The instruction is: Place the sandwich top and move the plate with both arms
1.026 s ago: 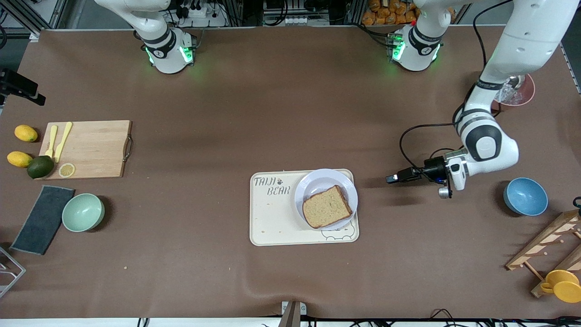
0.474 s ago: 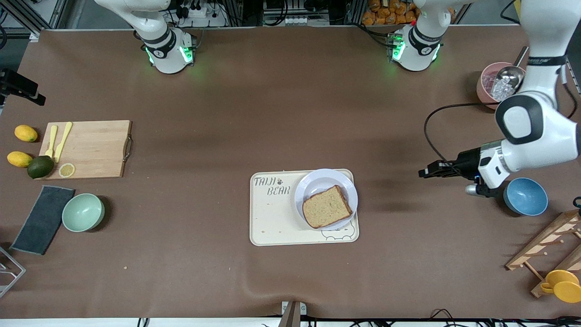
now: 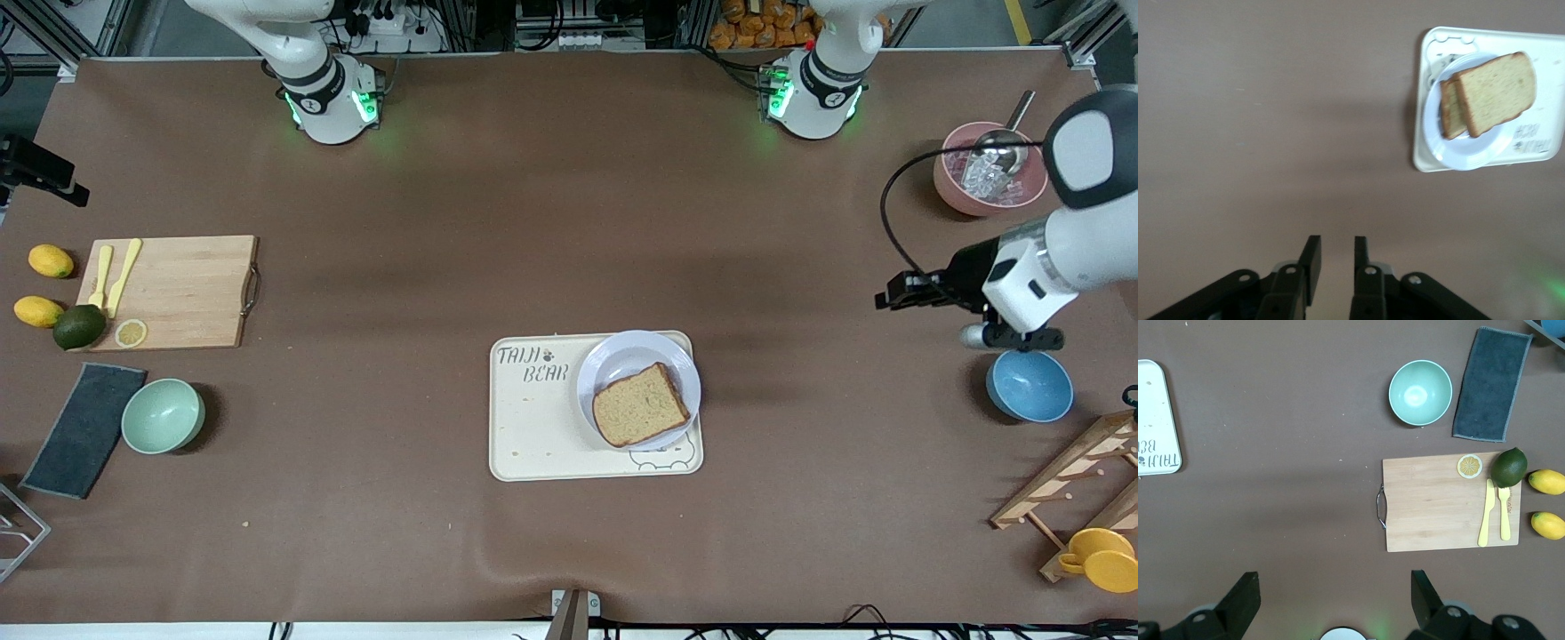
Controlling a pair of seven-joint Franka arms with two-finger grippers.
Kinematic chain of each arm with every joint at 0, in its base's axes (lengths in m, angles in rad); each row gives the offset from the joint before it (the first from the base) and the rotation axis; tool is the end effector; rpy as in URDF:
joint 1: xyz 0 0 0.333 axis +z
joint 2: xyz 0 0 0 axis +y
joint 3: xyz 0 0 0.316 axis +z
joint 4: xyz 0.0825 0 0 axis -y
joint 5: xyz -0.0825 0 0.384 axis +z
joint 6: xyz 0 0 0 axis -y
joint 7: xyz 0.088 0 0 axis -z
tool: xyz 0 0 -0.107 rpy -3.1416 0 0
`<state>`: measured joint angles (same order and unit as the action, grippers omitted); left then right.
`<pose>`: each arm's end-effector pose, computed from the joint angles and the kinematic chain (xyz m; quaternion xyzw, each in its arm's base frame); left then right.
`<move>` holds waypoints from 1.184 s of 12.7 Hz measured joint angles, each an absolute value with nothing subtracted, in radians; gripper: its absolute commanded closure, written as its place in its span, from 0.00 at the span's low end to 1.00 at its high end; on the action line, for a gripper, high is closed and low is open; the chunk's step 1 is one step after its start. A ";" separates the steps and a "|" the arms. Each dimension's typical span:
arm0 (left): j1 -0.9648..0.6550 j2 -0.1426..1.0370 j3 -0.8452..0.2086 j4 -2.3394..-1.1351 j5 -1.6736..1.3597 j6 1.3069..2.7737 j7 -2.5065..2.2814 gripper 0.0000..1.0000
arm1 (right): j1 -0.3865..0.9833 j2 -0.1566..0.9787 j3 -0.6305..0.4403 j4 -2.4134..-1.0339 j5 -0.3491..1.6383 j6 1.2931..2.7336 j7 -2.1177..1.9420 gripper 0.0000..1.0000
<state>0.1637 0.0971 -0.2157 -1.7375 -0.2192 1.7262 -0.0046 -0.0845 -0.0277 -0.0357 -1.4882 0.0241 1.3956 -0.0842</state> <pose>0.5795 -0.0460 0.5069 0.9917 -0.0009 -0.0562 0.1158 0.5237 -0.0606 0.6630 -0.9993 0.0163 0.0310 0.0157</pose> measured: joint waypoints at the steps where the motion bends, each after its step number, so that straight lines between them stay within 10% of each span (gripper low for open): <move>1: 0.163 0.073 -0.237 -1.694 -0.165 1.660 -0.038 0.00 | -0.085 -0.028 -0.036 -1.488 0.024 1.396 -0.084 0.00; 12: 0.161 0.043 -0.233 -1.451 0.017 1.427 -0.049 0.00 | -0.085 -0.028 -0.036 -1.488 0.024 1.396 -0.084 0.00; 15: -0.034 0.041 -0.041 -1.453 0.017 1.431 -0.074 0.00 | -0.085 -0.028 -0.036 -1.488 0.024 1.396 -0.084 0.00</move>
<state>-0.0339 0.0414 -0.0412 -1.4529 0.0171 1.4315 -0.0740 -0.0846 -0.0276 -0.0357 -1.4882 0.0241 1.3960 -0.0842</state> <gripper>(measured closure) 0.000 0.000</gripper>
